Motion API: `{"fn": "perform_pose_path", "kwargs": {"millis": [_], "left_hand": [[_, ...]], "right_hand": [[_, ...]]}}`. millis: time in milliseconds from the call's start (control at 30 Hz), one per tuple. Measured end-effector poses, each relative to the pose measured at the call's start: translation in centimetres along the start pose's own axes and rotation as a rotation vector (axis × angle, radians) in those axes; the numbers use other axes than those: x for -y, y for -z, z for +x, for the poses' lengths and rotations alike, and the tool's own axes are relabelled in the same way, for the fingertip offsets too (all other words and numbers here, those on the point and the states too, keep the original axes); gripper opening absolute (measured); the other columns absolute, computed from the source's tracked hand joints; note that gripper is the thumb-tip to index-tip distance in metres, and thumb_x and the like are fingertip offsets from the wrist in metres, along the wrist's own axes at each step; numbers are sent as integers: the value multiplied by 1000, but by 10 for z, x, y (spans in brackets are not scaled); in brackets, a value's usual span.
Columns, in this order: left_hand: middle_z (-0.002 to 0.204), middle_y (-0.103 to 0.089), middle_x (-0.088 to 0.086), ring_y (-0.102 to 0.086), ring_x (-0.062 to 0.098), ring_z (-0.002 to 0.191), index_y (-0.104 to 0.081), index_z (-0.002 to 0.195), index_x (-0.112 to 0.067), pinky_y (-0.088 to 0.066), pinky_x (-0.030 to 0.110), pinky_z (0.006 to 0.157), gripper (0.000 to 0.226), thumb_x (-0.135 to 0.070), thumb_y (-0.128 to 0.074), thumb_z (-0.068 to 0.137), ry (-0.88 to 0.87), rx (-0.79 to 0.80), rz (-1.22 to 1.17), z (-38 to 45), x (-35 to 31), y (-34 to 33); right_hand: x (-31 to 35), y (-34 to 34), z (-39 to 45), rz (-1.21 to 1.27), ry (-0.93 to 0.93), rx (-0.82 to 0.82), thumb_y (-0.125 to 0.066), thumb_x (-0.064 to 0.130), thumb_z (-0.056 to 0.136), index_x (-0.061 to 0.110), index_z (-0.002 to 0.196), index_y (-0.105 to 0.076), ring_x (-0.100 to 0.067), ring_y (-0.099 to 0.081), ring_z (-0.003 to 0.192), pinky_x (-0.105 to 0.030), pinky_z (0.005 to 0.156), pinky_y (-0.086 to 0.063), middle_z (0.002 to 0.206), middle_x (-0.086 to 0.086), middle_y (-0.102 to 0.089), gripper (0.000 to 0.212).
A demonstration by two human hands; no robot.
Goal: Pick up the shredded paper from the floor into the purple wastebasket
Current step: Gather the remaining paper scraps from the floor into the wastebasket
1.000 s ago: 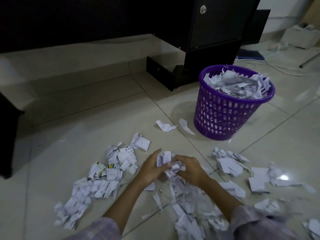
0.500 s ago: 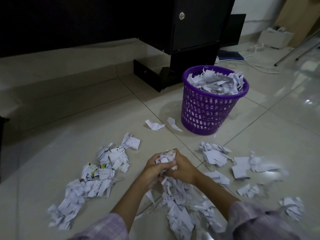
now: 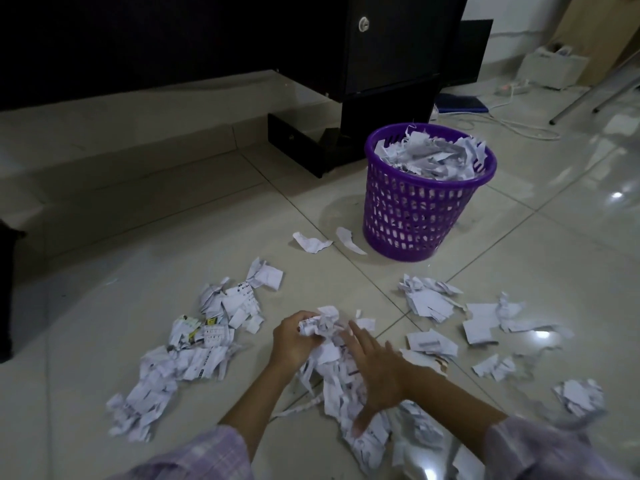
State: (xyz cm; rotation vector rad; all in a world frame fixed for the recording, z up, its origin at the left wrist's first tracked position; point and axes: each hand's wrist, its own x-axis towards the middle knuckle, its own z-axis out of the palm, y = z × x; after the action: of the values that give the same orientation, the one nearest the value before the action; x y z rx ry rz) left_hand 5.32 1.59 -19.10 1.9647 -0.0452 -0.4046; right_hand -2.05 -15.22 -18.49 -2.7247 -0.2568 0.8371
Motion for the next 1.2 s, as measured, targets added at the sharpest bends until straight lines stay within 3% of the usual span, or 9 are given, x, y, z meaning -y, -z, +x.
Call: {"fn": "perform_pose_path", "kwargs": {"millis": [100, 200, 333, 400, 600, 733, 900, 1033, 1200], "left_hand": [[92, -69, 3, -60, 13, 85, -70, 99, -8, -40, -1, 59, 26, 3, -70, 76, -30, -18, 47, -5, 6, -2], [96, -69, 4, -60, 13, 88, -69, 103, -7, -40, -2, 62, 27, 1, -71, 77, -53, -34, 58, -7, 10, -4], [97, -65, 6, -58, 12, 88, -65, 108, 1, -40, 0, 65, 29, 4, -69, 80, -87, 19, 81, -8, 15, -6], [100, -65, 6, -59, 3, 85, -64, 109, 4, -40, 4, 70, 29, 6, -68, 81, -98, 59, 85, -7, 19, -6], [120, -63, 7, -59, 20, 113, -56, 123, -5, -42, 11, 88, 40, -9, -68, 85, -80, 209, 142, -9, 21, -8], [126, -56, -4, -54, 10, 116, -45, 134, -20, -43, 5, 80, 70, -28, -81, 74, 14, 329, 74, -17, 23, -9], [150, -24, -8, -26, 14, 140, -8, 151, -30, -32, 25, 109, 134, -52, -90, 47, 33, 462, 235, -25, 29, -10], [157, -11, -2, -16, 18, 144, 7, 151, -29, -28, 31, 114, 134, -45, -88, 57, 45, 451, 209, -24, 24, -16], [155, -15, 9, -21, 23, 143, 9, 151, -23, -29, 31, 113, 124, -30, -84, 69, 6, 389, 193, -16, 13, -19]], "right_hand": [[0, -10, 0, -105, 12, 21, -84, 59, 54, 22, 145, 31, -34, 23, 144, -63, 113, 2, 152, -6, 38, 151], [-7, -15, 4, -82, 5, -48, -84, 58, 54, 22, 149, 23, -33, 10, 147, -57, 117, -11, 156, -7, 29, 148], [-23, -25, 21, -12, -7, -150, -78, 76, 41, 43, 141, 30, -33, -5, 148, -59, 113, -26, 161, -2, 10, 151], [-27, -29, 26, -3, -18, -183, -81, 71, 44, 48, 140, 28, -32, -21, 143, -57, 109, -34, 159, -2, -9, 147], [-14, -24, 24, 84, -80, -262, -73, 34, 78, 34, 148, -17, -28, -54, 117, -39, 94, -50, 133, -6, -44, 90], [-8, -25, 24, 107, -185, -326, -61, 22, 83, 25, 126, -43, -32, -60, 104, -36, 83, -51, 115, -10, -58, 47], [-9, -21, 25, 313, -238, -420, -55, 24, 81, 11, 106, -64, -28, -65, 98, -22, 76, -44, 104, -9, -70, 29], [-14, -10, 29, 484, -283, -449, -57, 13, 85, 12, 103, -69, -20, -64, 99, -12, 72, -34, 106, -3, -71, 22], [-6, 9, 22, 1046, -351, -376, -52, 14, 85, 8, 83, -67, -17, -58, 77, -25, 67, -41, 86, -6, -66, 17]]}}
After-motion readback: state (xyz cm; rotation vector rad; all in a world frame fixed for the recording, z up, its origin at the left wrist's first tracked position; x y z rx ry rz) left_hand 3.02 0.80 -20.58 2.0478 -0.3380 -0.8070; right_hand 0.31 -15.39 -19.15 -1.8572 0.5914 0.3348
